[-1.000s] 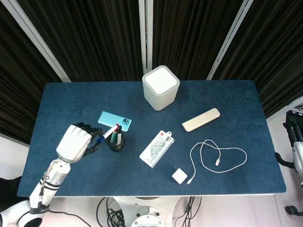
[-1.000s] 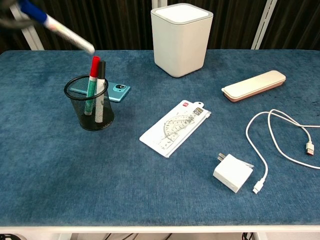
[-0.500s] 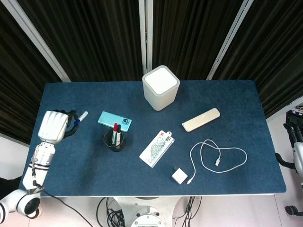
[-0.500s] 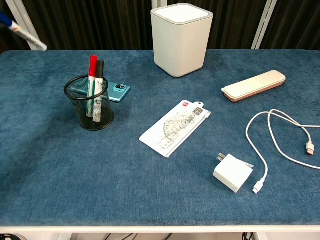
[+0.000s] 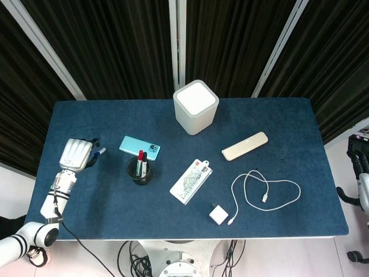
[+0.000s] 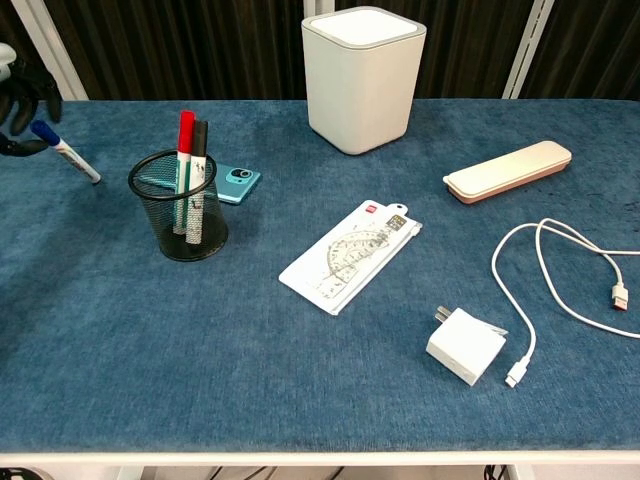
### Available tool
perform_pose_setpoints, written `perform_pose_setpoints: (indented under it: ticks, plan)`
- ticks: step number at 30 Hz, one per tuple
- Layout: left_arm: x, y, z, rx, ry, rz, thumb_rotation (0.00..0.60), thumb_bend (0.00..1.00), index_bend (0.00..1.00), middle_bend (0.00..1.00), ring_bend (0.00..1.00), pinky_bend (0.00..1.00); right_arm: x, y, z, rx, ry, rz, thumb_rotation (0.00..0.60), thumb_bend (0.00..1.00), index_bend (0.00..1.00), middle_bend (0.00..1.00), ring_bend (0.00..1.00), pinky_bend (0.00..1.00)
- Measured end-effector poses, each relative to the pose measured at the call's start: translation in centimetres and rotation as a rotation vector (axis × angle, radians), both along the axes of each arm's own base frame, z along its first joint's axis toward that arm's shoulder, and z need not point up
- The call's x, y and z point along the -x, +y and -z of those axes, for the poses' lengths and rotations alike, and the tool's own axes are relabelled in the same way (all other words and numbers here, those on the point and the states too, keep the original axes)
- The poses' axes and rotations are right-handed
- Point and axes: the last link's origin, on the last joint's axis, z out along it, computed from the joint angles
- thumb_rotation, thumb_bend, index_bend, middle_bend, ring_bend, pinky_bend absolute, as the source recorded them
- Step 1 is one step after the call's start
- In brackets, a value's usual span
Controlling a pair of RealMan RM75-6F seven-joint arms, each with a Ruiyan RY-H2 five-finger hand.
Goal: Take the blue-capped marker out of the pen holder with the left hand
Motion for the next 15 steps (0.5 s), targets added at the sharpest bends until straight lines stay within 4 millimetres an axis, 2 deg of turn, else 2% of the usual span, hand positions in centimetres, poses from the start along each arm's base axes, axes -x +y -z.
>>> perform_pose_setpoints:
  ticks: [1, 4, 6, 11, 15]
  plan:
    - [0.0, -0.1, -0.1, -0.004, -0.006, 0.005, 0.6, 0.17, 0.0, 0.21, 0.29, 0.46, 0.0, 0.0, -0.1, 0.005, -0.002, 0.0, 0.6, 0.24, 0.0, 0.0, 0.0, 0.0]
    - [-0.3, -0.5, -0.7, -0.026, -0.032, 0.031, 0.6, 0.1, 0.0, 0.07, 0.08, 0.26, 0.1, 0.1, -0.3, 0.014, -0.004, -0.001, 0.6, 0.24, 0.0, 0.0, 0.0, 0.0]
    - [-0.5, -0.9, -1.3, -0.033, -0.046, 0.041, 0.6, 0.1, 0.0, 0.04, 0.02, 0.18, 0.1, 0.1, -0.4, 0.016, -0.004, -0.003, 0.6, 0.24, 0.0, 0.0, 0.0, 0.0]
    - [-0.9, -2.9, -3.3, -0.065, -0.067, 0.051, 0.6, 0.11, 0.0, 0.03, 0.0, 0.14, 0.2, 0.1, 0.0, 0.009, -0.001, -0.014, 0.6, 0.24, 0.0, 0.0, 0.0, 0.0]
    - [0.8, -5.8, -5.6, -0.119, -0.084, 0.028, 0.6, 0.16, 0.0, 0.03, 0.0, 0.12, 0.1, 0.1, 0.3, 0.02, 0.001, -0.05, 0.6, 0.24, 0.0, 0.0, 0.0, 0.0]
